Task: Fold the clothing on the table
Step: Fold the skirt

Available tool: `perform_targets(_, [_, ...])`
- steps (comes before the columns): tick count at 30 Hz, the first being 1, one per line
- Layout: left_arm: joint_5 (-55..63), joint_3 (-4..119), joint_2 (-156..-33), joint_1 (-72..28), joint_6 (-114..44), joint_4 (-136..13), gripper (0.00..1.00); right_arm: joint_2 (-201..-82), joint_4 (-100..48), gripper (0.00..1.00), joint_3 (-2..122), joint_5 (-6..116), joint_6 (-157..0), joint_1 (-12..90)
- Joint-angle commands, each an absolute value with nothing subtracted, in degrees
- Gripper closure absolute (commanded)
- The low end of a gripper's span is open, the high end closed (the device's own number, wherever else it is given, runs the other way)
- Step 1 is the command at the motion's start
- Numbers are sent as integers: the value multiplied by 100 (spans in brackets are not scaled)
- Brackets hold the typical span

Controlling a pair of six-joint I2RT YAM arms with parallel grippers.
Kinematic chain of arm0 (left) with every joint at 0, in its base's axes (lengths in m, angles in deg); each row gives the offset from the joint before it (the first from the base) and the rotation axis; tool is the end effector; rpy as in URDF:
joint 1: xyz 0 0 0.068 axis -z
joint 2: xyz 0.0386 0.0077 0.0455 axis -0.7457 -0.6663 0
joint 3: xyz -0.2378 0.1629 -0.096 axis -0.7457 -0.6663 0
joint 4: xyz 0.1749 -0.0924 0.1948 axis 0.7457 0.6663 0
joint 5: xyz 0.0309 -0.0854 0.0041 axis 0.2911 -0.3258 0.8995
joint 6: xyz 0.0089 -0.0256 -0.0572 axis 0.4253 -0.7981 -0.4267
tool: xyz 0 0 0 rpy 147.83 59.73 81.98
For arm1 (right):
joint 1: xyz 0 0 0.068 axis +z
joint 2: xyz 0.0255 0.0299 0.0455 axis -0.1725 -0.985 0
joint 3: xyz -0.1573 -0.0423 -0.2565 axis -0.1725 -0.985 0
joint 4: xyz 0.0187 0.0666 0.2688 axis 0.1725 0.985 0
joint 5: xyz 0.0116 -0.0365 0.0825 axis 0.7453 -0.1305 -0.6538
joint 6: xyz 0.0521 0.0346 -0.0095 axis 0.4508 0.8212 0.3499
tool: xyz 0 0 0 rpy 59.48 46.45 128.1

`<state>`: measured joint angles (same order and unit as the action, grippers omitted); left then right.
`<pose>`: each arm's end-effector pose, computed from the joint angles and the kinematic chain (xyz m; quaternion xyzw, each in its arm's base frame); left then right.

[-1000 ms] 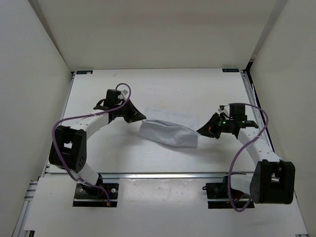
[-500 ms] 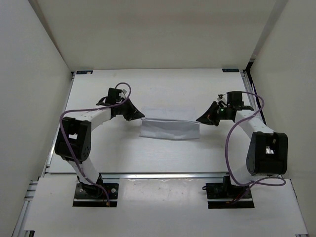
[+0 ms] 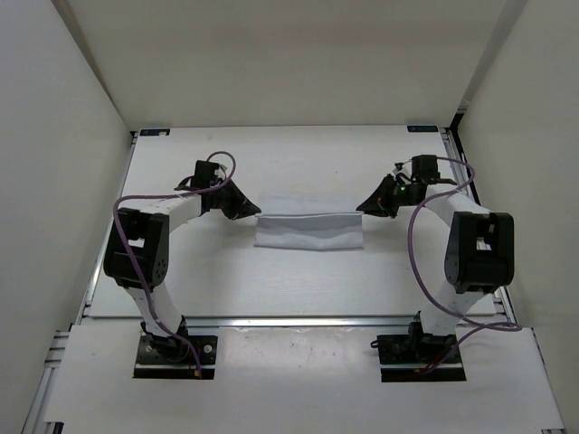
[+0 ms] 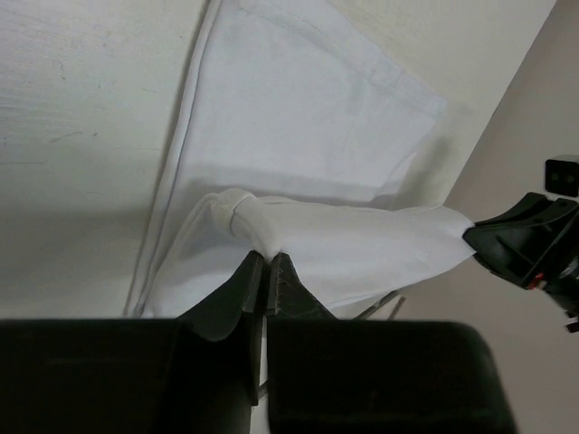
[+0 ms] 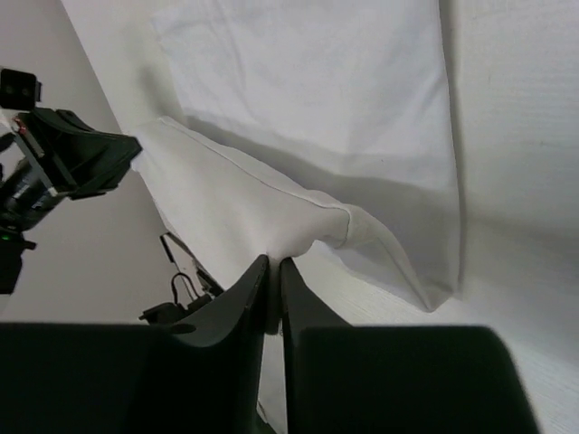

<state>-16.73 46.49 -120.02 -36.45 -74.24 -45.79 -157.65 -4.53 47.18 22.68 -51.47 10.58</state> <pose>0.3724 -0.1016 0.1875 -0.2350 0.8925 -0.3612 0.1333 0.3690 0.0352 0.2132 0.1622 0.8917 0.3907 0.1610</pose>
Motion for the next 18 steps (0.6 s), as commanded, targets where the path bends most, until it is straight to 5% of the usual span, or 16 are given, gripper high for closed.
perform_targets(1, [-1572, 4835, -12061, -3793, -7498, -4860, 87, -16009, -983, 82, 5001, 2001, -5227, 827])
perform_targets(3, [-1773, 4799, -12175, -3907, -7875, -5534, 52, -16053, -1476, 71, 5009, 1895, -5122, 774])
perform_targets(6, [-2012, 5035, -12421, -3986, -8437, -6379, 48, -16254, -2161, 54, 5175, 1886, -5008, 669])
perform_targets(9, [-1995, 5562, -12755, -3987, -8614, -6644, 35, -16510, -2242, 50, 5579, 1860, -4999, 581])
perform_targets(15, [-2022, 5530, -12415, -4083, -8571, -6601, 35, -16265, -1279, 56, 6282, 2209, -5875, 1063])
perform_targets(18, [-2214, 4759, -11931, -4092, -8571, -6776, 50, -16107, -496, 56, 6380, 2526, -6394, 1520])
